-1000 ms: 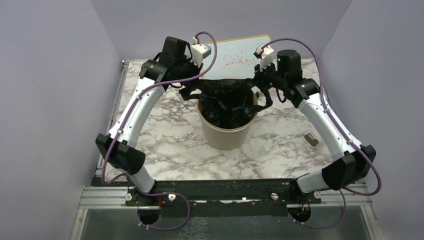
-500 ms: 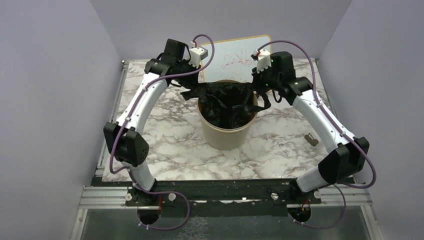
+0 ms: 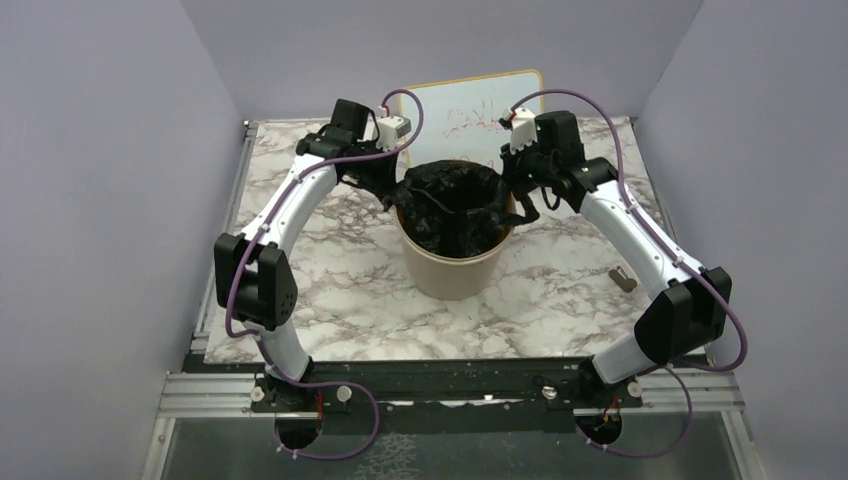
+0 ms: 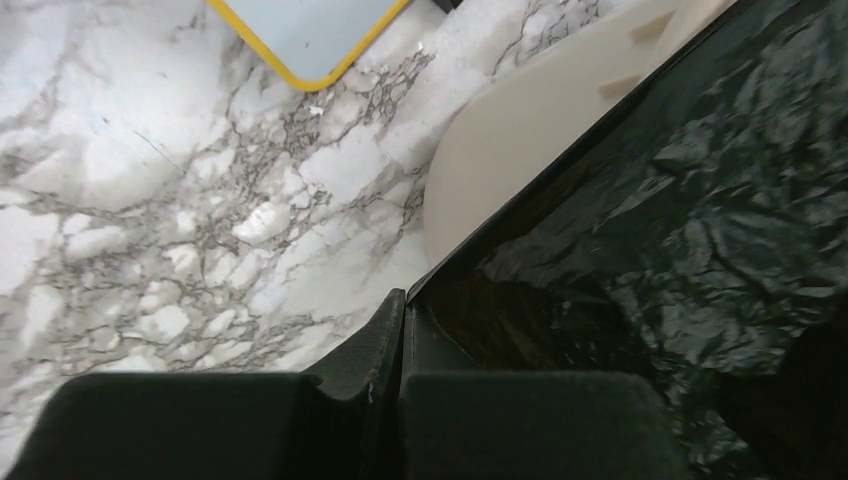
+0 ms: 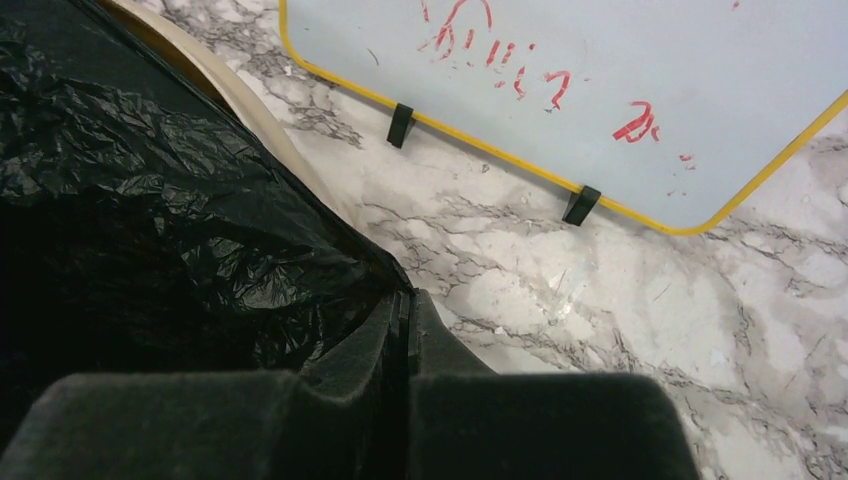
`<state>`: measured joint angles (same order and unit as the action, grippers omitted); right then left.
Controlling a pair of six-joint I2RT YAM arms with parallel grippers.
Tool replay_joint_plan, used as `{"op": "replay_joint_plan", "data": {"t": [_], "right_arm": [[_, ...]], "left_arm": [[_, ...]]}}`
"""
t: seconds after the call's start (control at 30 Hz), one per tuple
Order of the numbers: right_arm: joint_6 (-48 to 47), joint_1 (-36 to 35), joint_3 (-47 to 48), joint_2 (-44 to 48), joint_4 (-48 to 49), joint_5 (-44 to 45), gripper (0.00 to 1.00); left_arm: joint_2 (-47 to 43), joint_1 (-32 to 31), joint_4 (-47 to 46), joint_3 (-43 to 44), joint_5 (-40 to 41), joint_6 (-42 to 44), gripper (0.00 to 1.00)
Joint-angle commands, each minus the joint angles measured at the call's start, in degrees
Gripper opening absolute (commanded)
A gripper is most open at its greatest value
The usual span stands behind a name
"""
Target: Put the trash bags into the trash bin
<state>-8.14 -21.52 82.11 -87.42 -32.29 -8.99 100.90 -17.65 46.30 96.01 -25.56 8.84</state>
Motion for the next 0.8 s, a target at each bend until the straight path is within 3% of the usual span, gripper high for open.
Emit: {"op": "replay_joint_plan", "data": {"t": [0.0,0.27,0.33,0.4,0.63,0.77], "right_arm": [[0.6,1.0,-2.4,-0.9,-3.2,2.5,0.06],[2.3,1.1,-2.3,-0.8,-4.7,3.9,0.16],[2.9,1.1,-1.8,-0.5,-4.8,4.9,0.19],[3.3,1.2,-0.9,0.1,-4.6,5.6,0.22],[4.9,1.3,3.6,3.0,-4.7,11.1,0.40],[7.8,1.4,3.5,7.0,-2.9,17.3,0.68]], "left_arm": [[-2.6,2.0,-0.5,-4.5,0.5,-2.3,0.00],[-5.3,3.8,-1.8,-6.9,0.6,-3.4,0.01],[-6.1,3.9,-2.2,-6.1,-1.2,-3.7,0.13],[-6.8,3.9,-2.6,-5.1,-2.1,-4.0,0.18],[-9.9,4.1,-3.0,-2.8,1.7,-4.9,0.61],[-13.0,5.4,-3.7,-4.1,9.1,-7.7,0.80]]}}
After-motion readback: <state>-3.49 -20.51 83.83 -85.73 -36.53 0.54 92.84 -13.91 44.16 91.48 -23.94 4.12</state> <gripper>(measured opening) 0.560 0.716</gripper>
